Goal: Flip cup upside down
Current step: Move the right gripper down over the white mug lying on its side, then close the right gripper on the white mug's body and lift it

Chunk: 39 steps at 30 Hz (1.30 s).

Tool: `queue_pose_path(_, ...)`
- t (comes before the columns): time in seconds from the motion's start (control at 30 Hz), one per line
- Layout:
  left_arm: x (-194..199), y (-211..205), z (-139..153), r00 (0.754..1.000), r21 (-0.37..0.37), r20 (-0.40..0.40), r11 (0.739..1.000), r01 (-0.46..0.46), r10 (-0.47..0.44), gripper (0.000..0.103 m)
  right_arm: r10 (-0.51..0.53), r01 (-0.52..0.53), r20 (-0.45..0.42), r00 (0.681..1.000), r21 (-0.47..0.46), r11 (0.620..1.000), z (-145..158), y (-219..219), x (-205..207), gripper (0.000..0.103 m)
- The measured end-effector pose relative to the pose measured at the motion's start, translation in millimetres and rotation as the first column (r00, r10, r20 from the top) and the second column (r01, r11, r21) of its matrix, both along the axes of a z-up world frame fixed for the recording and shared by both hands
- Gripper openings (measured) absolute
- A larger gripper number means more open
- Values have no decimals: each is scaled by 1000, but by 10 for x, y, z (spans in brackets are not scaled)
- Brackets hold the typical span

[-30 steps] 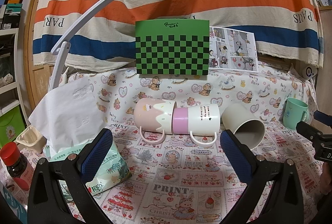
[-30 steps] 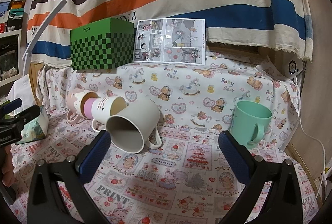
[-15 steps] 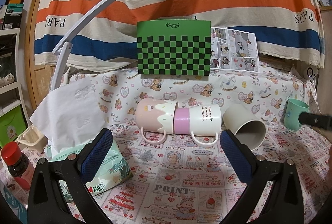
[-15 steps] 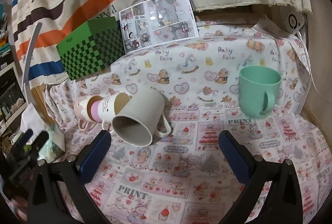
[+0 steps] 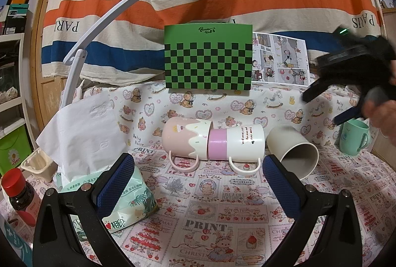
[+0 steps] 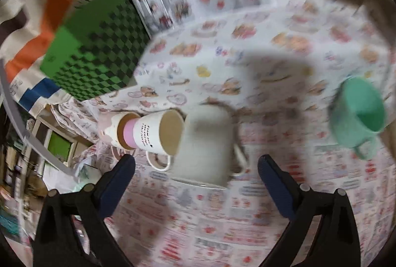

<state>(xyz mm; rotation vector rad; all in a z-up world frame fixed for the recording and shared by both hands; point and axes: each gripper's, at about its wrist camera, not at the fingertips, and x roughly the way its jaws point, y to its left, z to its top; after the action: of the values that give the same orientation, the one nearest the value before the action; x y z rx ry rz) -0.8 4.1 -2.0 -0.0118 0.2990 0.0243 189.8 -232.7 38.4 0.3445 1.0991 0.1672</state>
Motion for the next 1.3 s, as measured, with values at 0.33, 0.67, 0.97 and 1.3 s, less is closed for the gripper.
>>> queue_pose_path(0.33, 3, 15, -9, 1000, 6, -1, 1000, -8, 8, 103, -14, -3, -207, 978, -83, 997, -650, 199, 591, 91)
queue_pose_path(0.67, 15, 33, -8, 1000, 7, -12, 1000, -14, 14, 103, -78, 57, -220, 972, -99, 993, -701, 241, 522, 77)
queue_pose_path(0.97, 7, 40, -4, 1000, 2, -9, 1000, -25, 25, 103, -13, 8, -179, 984, -33, 999, -337, 320, -12, 77)
queue_pose_path(1.3, -15, 56, 5, 1000, -2, -1, 1000, -23, 23, 103, 7, -21, -254, 967, -54, 998, -388, 514, -598, 77)
